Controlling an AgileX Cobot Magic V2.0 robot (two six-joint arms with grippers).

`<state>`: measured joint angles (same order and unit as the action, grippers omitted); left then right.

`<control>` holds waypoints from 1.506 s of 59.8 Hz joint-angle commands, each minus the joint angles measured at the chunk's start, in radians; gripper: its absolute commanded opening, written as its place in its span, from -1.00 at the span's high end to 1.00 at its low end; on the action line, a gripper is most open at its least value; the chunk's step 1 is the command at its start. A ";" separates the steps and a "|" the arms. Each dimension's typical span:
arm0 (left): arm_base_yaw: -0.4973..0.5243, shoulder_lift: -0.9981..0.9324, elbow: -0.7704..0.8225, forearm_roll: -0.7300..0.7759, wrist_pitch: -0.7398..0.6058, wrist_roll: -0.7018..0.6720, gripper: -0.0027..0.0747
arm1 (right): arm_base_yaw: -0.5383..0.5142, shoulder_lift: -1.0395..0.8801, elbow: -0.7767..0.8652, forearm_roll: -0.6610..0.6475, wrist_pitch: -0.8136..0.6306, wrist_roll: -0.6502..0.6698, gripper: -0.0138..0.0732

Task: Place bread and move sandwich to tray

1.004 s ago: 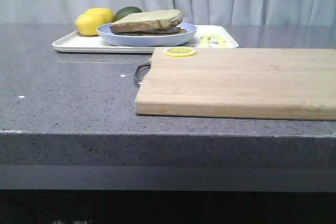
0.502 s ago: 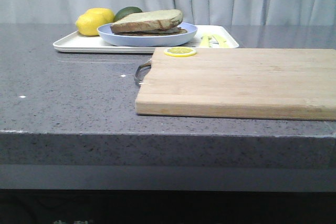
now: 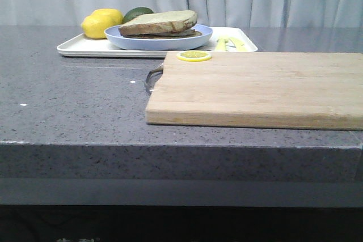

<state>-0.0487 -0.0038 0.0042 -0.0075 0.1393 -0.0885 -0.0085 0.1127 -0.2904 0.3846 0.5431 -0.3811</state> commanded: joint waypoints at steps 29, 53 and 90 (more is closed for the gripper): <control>-0.006 -0.025 0.012 -0.011 -0.089 -0.010 0.98 | -0.007 0.014 -0.025 0.005 -0.067 -0.006 0.86; -0.006 -0.025 0.012 -0.011 -0.089 -0.010 0.98 | -0.001 0.009 0.004 -0.010 -0.116 -0.005 0.86; -0.006 -0.023 0.012 -0.011 -0.089 -0.010 0.98 | 0.079 -0.143 0.314 -0.208 -0.464 0.269 0.86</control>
<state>-0.0487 -0.0038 0.0042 -0.0090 0.1388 -0.0901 0.0706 -0.0100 0.0259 0.1944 0.1686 -0.1176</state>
